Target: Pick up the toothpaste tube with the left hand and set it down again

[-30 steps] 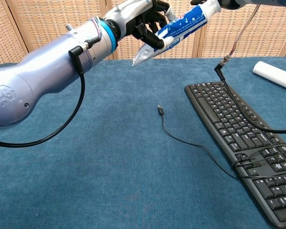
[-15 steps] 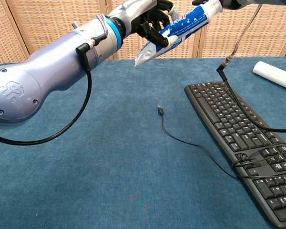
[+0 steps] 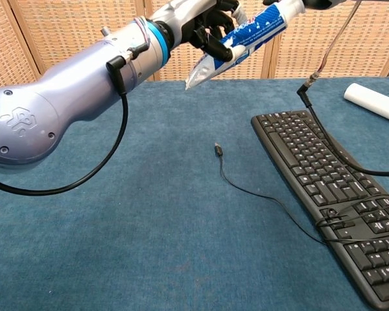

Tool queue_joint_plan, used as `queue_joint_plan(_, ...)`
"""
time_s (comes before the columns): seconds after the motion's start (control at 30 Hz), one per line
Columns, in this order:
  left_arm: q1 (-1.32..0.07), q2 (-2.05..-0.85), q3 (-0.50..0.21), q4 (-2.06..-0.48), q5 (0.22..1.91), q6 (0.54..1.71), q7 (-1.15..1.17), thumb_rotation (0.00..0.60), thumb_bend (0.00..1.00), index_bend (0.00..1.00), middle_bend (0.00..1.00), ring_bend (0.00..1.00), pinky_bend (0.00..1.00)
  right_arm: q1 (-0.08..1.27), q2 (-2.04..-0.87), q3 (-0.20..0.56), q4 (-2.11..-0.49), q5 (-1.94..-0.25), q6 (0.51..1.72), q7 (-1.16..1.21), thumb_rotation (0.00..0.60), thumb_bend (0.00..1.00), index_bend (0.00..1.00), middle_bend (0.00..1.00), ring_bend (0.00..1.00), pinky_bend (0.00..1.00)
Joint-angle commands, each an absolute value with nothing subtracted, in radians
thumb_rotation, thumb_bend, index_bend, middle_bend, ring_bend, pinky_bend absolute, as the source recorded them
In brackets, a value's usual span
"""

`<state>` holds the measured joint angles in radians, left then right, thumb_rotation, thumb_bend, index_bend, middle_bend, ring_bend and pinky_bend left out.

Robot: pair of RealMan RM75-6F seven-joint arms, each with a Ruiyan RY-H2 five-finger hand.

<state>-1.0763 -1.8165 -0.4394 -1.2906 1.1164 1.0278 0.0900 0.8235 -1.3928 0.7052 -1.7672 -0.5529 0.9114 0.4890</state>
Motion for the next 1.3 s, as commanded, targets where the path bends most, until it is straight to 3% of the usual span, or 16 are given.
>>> queue_joint_plan(0.03,-1.066,-1.804,-0.429,-1.287,1.121,1.028,0.092,0.600,0.57,0.65,0.62,0.49,0.52,0.815,-1.377,0.708,-1.760,-0.566,0.914,0.481,0.600,0.66,0.03,0.00,0.00,0.00)
queue_joint_plan(0.2,-1.027,-1.762,-0.394,-1.273,1.135,1.028,0.080,0.600,0.57,0.65,0.62,0.49,0.52,0.781,-1.325,0.712,-1.744,-0.594,0.916,0.470,0.600,0.63,0.03,0.00,0.00,0.00)
queue_joint_plan(0.3,-0.997,-1.723,-0.353,-1.268,1.172,1.027,0.061,0.600,0.57,0.65,0.62,0.49,0.52,0.746,-1.281,0.689,-1.734,-0.637,0.906,0.454,0.600,0.55,0.02,0.00,0.00,0.00)
queue_joint_plan(0.47,-0.938,-1.655,-0.253,-1.243,1.276,1.041,0.021,0.600,0.55,0.64,0.62,0.49,0.52,0.686,-1.207,0.590,-1.685,-0.781,0.895,0.370,0.600,0.06,0.00,0.00,0.00,0.00)
queue_joint_plan(0.53,-0.909,-1.624,-0.192,-1.221,1.340,1.050,-0.003,0.600,0.55,0.63,0.62,0.49,0.52,0.670,-1.177,0.510,-1.636,-0.873,0.909,0.267,0.600,0.00,0.00,0.00,0.00,0.00)
queue_joint_plan(0.67,-0.874,-1.605,-0.123,-1.179,1.415,1.069,-0.054,0.600,0.55,0.63,0.62,0.49,0.52,0.628,-1.170,0.396,-1.577,-1.022,0.968,0.164,0.600,0.00,0.00,0.00,0.00,0.00)
queue_joint_plan(0.77,-0.839,-1.616,-0.037,-1.113,1.493,1.085,-0.070,0.600,0.55,0.62,0.62,0.49,0.52,0.557,-1.172,0.259,-1.495,-1.200,1.071,0.049,0.600,0.00,0.00,0.00,0.00,0.00)
queue_joint_plan(1.1,-0.800,-1.717,0.016,-0.941,1.534,1.065,-0.151,0.600,0.50,0.56,0.58,0.49,0.50,0.447,-1.203,0.156,-1.417,-1.356,1.226,0.091,0.600,0.00,0.00,0.00,0.00,0.00)
queue_joint_plan(1.2,-0.798,-1.728,0.025,-0.921,1.528,1.021,-0.178,0.600,0.31,0.37,0.44,0.39,0.45,0.425,-1.208,0.146,-1.406,-1.376,1.257,0.102,0.600,0.00,0.00,0.00,0.00,0.00)
queue_joint_plan(1.27,-0.795,-1.725,0.025,-0.923,1.523,1.005,-0.194,0.600,0.13,0.19,0.27,0.28,0.39,0.413,-1.210,0.144,-1.402,-1.380,1.272,0.110,0.600,0.00,0.00,0.00,0.00,0.00)
queue_joint_plan(1.3,-0.793,-1.724,0.024,-0.923,1.522,1.006,-0.195,0.600,0.09,0.15,0.22,0.25,0.37,0.410,-1.210,0.144,-1.401,-1.381,1.275,0.113,0.600,0.00,0.00,0.00,0.00,0.00)
